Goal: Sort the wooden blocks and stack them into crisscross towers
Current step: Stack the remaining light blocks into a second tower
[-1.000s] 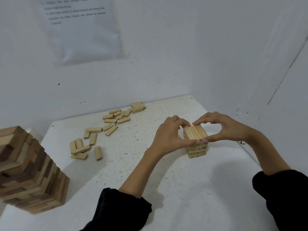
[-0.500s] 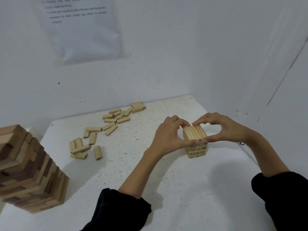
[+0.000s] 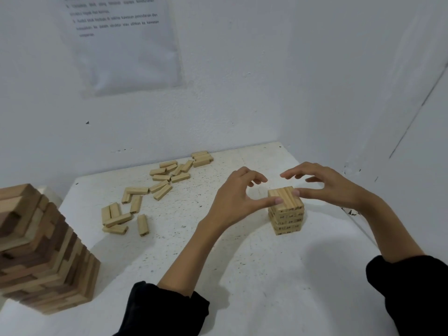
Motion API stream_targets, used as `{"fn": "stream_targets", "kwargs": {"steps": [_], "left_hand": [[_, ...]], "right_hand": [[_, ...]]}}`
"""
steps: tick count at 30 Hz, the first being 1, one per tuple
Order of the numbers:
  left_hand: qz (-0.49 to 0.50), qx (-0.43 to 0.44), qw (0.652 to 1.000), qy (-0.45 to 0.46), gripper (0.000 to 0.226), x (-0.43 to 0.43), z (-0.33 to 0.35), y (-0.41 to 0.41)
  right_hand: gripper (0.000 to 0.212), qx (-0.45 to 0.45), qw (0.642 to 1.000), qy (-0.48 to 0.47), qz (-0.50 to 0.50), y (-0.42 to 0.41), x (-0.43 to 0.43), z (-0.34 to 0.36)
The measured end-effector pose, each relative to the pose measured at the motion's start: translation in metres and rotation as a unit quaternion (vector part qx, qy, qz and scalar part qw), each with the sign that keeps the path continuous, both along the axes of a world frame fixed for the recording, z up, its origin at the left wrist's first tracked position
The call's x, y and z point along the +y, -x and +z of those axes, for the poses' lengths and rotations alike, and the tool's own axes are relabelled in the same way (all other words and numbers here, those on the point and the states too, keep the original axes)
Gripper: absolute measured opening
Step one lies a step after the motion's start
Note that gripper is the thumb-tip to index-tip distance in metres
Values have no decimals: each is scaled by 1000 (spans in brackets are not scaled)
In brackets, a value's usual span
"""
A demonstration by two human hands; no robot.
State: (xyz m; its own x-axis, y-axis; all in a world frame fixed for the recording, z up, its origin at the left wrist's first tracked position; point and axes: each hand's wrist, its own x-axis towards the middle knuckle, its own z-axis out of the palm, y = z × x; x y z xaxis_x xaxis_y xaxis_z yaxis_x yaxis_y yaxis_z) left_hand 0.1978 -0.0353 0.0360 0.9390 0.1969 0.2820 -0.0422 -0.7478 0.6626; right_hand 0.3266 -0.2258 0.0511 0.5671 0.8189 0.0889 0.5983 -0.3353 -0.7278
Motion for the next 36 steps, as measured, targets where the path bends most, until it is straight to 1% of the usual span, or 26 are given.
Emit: {"fn": "stream_targets", "kwargs": {"steps": [3, 6, 8, 10, 13, 16, 20, 23, 26, 28, 31, 33, 36], "left_hand": [[13, -24, 1000, 10, 47, 20, 5, 9], [36, -43, 998, 7, 31, 42, 7, 17], [61, -55, 997, 7, 20, 56, 5, 22], [92, -60, 994, 10, 16, 71, 0, 26], [144, -48, 988, 5, 18, 92, -16, 30], [204, -28, 978, -7, 21, 111, -38, 31], [253, -24, 966, -45, 28, 127, -63, 24], [283, -42, 955, -76, 33, 135, -72, 13], [309, -47, 942, -120, 37, 142, -80, 2], [317, -42, 938, -138, 38, 148, -85, -3], [330, -32, 934, -133, 41, 158, -90, -7], [335, -26, 933, -128, 41, 166, -91, -9], [339, -12, 933, -124, 36, 172, -92, -13]], "right_hand": [[31, -21, 999, -25, -11, 8, 13, 9], [23, -44, 997, -54, -29, 20, 38, 13], [21, -80, 993, -63, -55, 29, 62, 10], [23, -120, 987, -59, -87, 39, 88, 3], [29, -134, 983, -47, -116, 57, 126, -11], [36, -114, 984, -53, -129, 69, 159, -36], [47, -95, 984, -32, -147, 70, 195, -79], [54, -139, 975, 10, -173, 60, 217, -97], [56, -178, 966, 21, -186, 42, 241, -97], [55, -204, 959, 37, -192, 27, 256, -96], [49, -221, 955, 45, -193, 8, 274, -96], [37, -227, 955, 21, -188, 0, 285, -97], [21, -245, 950, -38, -189, -7, 293, -98]]}}
